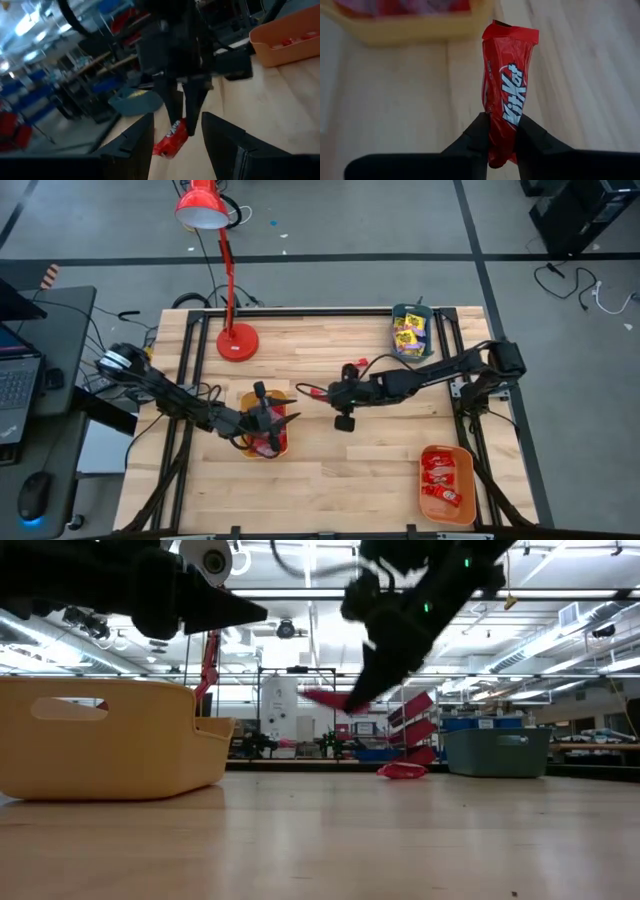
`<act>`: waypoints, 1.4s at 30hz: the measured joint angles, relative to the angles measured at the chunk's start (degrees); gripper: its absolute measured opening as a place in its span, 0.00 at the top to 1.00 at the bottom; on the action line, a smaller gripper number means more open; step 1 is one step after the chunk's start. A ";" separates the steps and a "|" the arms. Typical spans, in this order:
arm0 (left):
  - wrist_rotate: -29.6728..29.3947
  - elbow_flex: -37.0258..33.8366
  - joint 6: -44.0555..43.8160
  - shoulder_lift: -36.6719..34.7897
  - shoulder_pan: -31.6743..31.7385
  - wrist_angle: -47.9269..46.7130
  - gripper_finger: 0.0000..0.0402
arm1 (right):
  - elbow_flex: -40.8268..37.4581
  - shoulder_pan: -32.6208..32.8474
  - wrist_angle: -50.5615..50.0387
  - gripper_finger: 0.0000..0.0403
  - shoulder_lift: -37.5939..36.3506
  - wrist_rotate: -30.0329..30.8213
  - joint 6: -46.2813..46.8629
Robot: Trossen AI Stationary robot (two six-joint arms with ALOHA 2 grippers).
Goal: Sort candy
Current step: Put the red chocolate into the orange bin
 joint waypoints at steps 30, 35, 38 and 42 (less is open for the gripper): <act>19.29 0.07 1.89 4.10 9.20 4.62 0.58 | 3.01 3.01 0.39 0.85 -0.95 -1.70 -2.38; 23.16 0.07 1.46 5.57 10.95 4.02 0.58 | 3.01 3.01 0.36 0.85 -0.98 -1.70 -2.37; 23.59 0.07 0.64 7.39 11.73 5.52 0.58 | 3.01 3.01 0.33 0.85 -0.98 -1.70 -2.31; 23.56 0.07 0.28 9.38 11.99 8.47 0.58 | 3.01 2.99 0.31 0.85 -0.98 -1.70 -2.29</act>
